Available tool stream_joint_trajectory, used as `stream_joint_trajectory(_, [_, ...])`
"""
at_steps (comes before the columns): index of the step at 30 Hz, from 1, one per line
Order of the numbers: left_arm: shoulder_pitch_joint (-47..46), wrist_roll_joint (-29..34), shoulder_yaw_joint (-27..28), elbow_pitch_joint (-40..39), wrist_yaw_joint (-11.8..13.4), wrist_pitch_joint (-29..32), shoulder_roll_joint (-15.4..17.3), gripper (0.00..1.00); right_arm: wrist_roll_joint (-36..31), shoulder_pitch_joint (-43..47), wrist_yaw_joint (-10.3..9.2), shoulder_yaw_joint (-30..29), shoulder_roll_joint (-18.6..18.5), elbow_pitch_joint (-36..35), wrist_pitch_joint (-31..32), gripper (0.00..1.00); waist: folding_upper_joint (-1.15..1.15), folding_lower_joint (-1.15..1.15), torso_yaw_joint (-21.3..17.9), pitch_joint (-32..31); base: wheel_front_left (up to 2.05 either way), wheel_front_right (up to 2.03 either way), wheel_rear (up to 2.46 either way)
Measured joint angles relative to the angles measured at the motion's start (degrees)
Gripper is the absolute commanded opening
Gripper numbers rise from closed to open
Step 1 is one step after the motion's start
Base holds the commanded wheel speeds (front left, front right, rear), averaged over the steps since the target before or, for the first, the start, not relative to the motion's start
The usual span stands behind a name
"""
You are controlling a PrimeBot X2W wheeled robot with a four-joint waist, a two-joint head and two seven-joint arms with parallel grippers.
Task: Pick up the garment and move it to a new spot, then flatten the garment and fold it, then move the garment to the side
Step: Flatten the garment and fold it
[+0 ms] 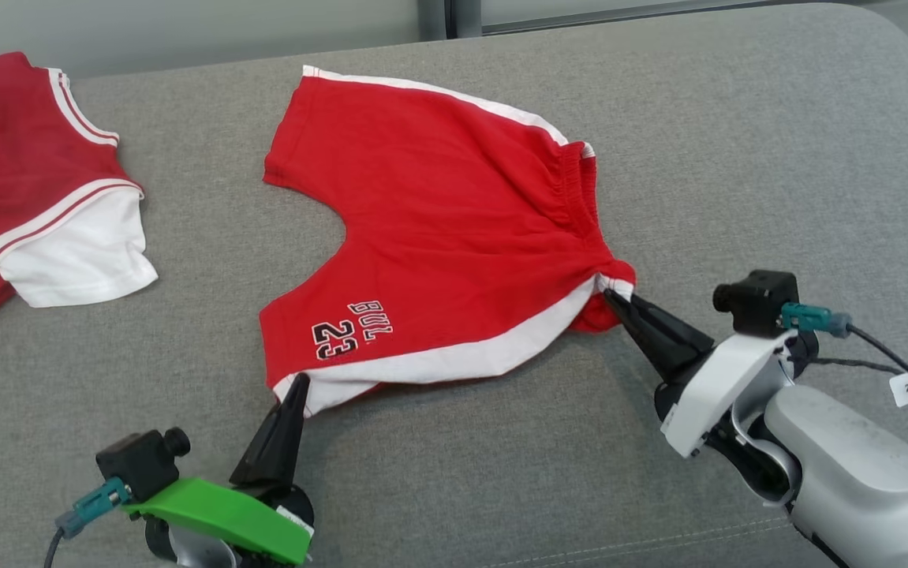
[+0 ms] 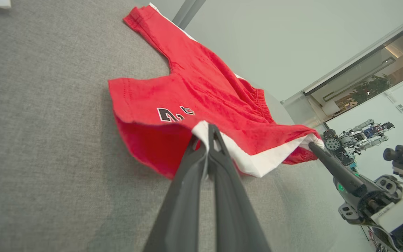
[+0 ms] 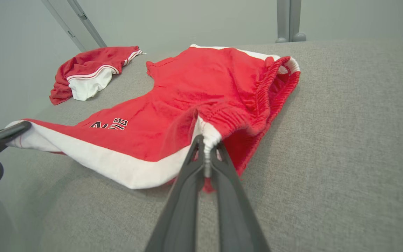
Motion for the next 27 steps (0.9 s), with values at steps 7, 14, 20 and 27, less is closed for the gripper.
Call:
stream_joint_trajectory(7, [2.01, 0.07, -0.66, 4.28, -0.89, -1.62, 1.44, 0.0, -0.88, 2.21, 0.0, 1.48, -1.57, 2.16, -0.59, 0.0, 0.0, 0.0, -1.08, -1.08, 0.0, 0.0, 0.0])
stream_joint_trajectory(14, [2.02, 0.64, -2.3, 8.21, -1.35, -2.41, 3.2, 0.0, -1.69, 2.85, 0.01, 4.54, -1.92, 3.71, -1.0, 0.0, 0.0, 0.0, -1.34, -2.2, 0.0, 0.0, 0.0])
stream_joint_trajectory(20, [2.02, 0.53, -4.32, 9.99, -1.4, -2.29, 3.66, 0.0, -3.05, 3.11, 0.07, 8.01, -3.05, 4.99, -1.02, 0.0, 0.0, 0.0, -1.42, -2.68, 0.0, 0.0, 0.0])
stream_joint_trajectory(27, [2.02, -0.2, -5.81, 11.22, -1.41, -2.85, 3.88, 0.0, -4.04, 3.71, 0.07, 9.35, -3.42, 6.78, -1.09, 0.0, 0.0, 0.0, -1.43, -3.1, 0.0, 0.0, 0.0])
